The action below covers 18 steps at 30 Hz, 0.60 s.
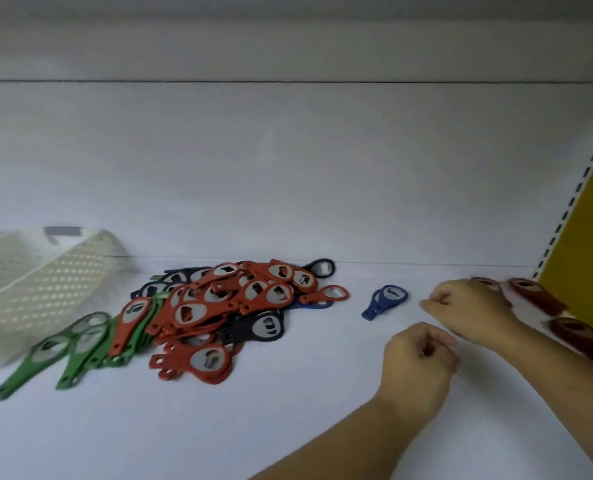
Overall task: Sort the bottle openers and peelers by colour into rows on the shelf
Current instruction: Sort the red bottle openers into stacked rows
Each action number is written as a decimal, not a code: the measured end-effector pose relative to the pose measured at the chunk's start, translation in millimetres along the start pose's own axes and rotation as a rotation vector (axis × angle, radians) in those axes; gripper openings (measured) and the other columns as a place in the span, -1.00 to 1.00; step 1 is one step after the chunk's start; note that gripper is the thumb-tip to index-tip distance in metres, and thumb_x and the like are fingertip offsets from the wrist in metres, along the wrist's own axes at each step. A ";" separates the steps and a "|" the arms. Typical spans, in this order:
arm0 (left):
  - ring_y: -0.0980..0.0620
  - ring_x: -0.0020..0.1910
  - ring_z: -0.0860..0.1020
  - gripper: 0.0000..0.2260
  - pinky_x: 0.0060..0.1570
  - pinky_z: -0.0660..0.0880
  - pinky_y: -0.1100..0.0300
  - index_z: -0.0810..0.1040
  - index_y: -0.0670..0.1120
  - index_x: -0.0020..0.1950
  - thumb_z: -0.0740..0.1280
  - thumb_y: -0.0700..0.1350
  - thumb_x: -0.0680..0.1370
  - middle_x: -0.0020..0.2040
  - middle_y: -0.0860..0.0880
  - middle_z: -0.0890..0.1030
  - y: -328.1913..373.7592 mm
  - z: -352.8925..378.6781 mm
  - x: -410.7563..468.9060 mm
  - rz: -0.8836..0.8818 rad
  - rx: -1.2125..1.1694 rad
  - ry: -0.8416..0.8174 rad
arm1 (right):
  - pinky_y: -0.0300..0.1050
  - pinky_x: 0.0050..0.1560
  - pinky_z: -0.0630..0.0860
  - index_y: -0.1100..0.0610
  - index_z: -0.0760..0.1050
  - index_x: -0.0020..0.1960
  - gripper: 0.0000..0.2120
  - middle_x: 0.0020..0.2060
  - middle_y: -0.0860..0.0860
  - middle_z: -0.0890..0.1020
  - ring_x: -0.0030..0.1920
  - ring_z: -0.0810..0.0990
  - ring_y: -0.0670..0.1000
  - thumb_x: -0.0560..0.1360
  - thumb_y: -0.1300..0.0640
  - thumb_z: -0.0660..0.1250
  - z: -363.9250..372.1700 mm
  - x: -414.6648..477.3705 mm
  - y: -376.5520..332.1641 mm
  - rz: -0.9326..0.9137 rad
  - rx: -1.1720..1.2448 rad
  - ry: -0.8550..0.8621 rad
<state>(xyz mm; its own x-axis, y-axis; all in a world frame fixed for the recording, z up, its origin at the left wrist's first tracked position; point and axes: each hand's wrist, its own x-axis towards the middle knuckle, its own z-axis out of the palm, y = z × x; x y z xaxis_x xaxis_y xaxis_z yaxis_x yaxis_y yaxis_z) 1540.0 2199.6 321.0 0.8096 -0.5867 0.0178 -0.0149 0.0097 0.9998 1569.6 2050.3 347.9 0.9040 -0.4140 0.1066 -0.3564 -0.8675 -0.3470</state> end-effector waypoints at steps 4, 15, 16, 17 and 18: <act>0.05 -0.25 0.50 -0.73 -0.25 0.44 0.27 0.54 0.01 -0.18 0.19 -0.34 0.48 -0.20 -0.07 0.58 0.4 -55.4 -26.2 0.050 0.136 0.137 | -0.22 -0.34 0.37 -0.02 0.52 -0.36 -0.77 -0.40 -0.10 0.59 -0.32 0.55 -0.07 0.44 0.21 0.38 32.6 -30.4 -38.4 -0.136 0.184 -0.099; 0.05 -0.43 0.46 -0.79 -0.44 0.39 0.24 0.58 -0.09 -0.26 0.23 -0.34 0.44 -0.31 -0.09 0.62 -3.5 -251.3 -116.3 0.027 0.424 0.933 | -0.16 -0.31 0.39 0.08 0.47 -0.29 -0.65 -0.40 -0.07 0.50 -0.33 0.47 -0.02 0.49 -0.17 0.30 97.0 -74.6 -204.9 -0.451 0.239 -0.166; 0.06 -0.45 0.43 -0.80 -0.49 0.35 0.32 0.58 -0.13 -0.25 0.22 -0.35 0.44 -0.31 -0.11 0.61 -3.7 -258.1 -117.5 0.012 0.398 0.980 | -0.14 -0.31 0.38 0.09 0.43 -0.33 -0.57 -0.42 -0.05 0.48 -0.36 0.45 -0.01 0.48 -0.24 0.27 100.8 -75.9 -212.3 -0.448 0.184 -0.131; 0.07 -0.46 0.41 -0.81 -0.53 0.32 0.36 0.57 -0.16 -0.24 0.22 -0.36 0.44 -0.32 -0.11 0.60 -4.5 -261.8 -117.1 0.002 0.347 1.003 | -0.14 -0.31 0.40 0.09 0.41 -0.35 -0.54 -0.43 -0.04 0.49 -0.36 0.45 -0.01 0.46 -0.28 0.26 104.2 -76.9 -216.0 -0.444 0.147 -0.104; 0.07 -0.46 0.41 -0.82 -0.53 0.31 0.38 0.57 -0.19 -0.24 0.21 -0.36 0.44 -0.33 -0.10 0.58 -6.0 -264.8 -115.6 -0.003 0.318 1.007 | -0.14 -0.28 0.43 0.09 0.44 -0.33 -0.54 -0.40 -0.04 0.52 -0.35 0.47 -0.01 0.45 -0.29 0.26 106.5 -77.2 -217.1 -0.436 0.139 -0.095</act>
<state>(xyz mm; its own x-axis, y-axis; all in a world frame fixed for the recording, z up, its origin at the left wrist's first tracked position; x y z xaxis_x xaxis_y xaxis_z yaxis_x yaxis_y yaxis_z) 1601.8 2481.8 313.2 0.9212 0.3576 0.1534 -0.0473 -0.2885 0.9563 1602.4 2299.9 315.7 0.9823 0.0143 0.1866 0.0913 -0.9069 -0.4114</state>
